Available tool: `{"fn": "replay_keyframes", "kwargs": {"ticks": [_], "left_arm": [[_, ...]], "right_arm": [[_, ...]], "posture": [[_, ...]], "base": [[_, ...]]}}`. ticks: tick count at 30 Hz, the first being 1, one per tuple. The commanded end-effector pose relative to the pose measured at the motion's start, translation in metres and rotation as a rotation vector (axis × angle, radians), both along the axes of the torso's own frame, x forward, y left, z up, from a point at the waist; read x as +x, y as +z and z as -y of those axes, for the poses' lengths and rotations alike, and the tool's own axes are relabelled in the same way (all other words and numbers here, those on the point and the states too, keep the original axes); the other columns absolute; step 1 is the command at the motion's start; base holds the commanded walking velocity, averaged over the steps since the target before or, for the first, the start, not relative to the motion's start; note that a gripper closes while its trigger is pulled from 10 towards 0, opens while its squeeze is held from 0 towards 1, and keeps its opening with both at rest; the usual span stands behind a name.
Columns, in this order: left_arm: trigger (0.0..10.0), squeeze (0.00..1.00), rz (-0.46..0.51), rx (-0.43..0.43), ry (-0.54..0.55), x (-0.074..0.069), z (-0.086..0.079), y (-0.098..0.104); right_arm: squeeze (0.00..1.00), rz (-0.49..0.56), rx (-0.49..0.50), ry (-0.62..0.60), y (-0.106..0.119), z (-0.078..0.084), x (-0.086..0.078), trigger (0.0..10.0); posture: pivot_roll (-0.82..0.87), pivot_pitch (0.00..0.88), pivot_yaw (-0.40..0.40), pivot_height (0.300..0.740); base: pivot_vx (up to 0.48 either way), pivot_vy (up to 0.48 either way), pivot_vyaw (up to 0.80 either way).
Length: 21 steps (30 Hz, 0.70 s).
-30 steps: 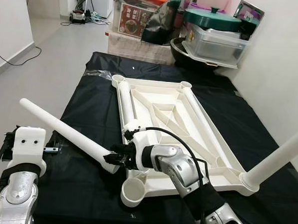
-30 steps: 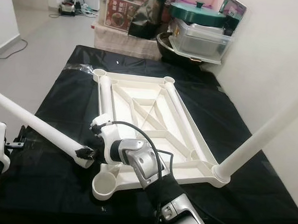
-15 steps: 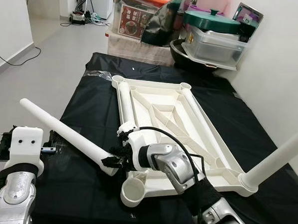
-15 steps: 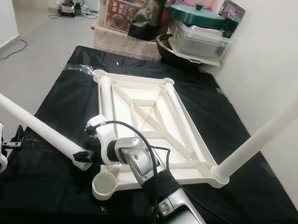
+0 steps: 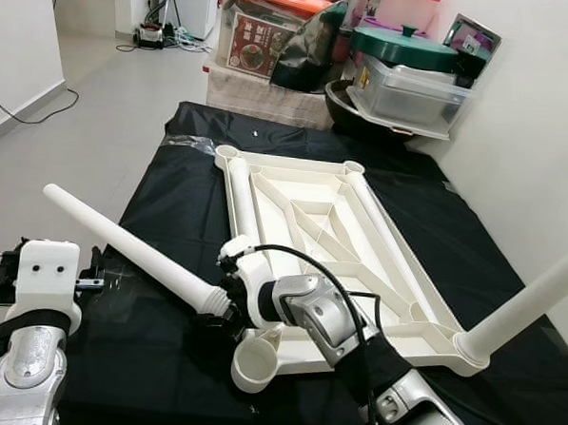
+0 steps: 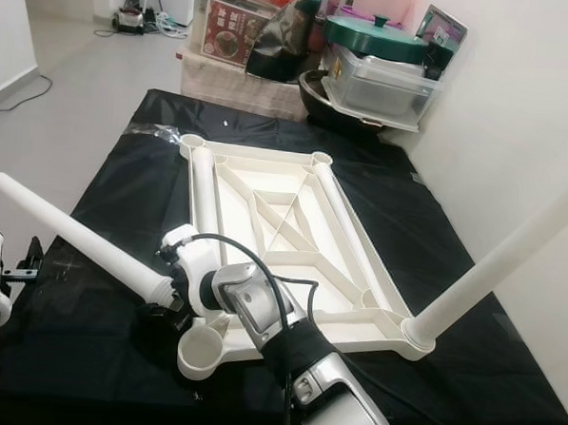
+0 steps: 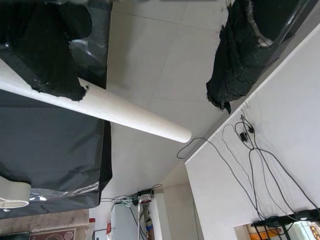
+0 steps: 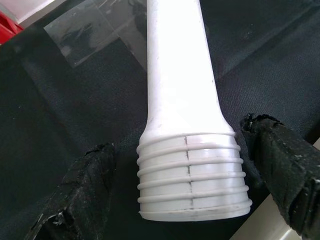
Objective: Building children table
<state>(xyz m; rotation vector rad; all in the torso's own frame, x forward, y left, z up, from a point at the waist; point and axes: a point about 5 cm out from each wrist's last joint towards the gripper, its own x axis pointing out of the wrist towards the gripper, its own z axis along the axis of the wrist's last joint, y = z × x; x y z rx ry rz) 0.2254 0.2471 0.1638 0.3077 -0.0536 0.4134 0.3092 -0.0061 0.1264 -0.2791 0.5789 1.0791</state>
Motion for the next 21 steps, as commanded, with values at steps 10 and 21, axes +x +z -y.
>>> {"fn": "replay_keyframes", "kwargs": {"ticks": [10, 21], "left_arm": [[10.0, 0.00, -0.002, 0.015, -0.012, 0.002, 0.002, 0.000], [10.0, 0.00, 0.001, 0.020, -0.014, 0.003, 0.001, 0.000]], "right_arm": [[0.00, -0.061, -0.068, -0.028, -0.015, 0.004, 0.000, 0.0], [0.00, -0.055, 0.031, -0.049, -0.006, -0.001, 0.004, 0.0]], "posture": [[0.17, 0.000, -0.208, 0.714], [0.17, 0.000, -0.204, 0.714]], "base": [[0.000, 0.000, 0.00], [0.000, 0.000, 0.00]]}}
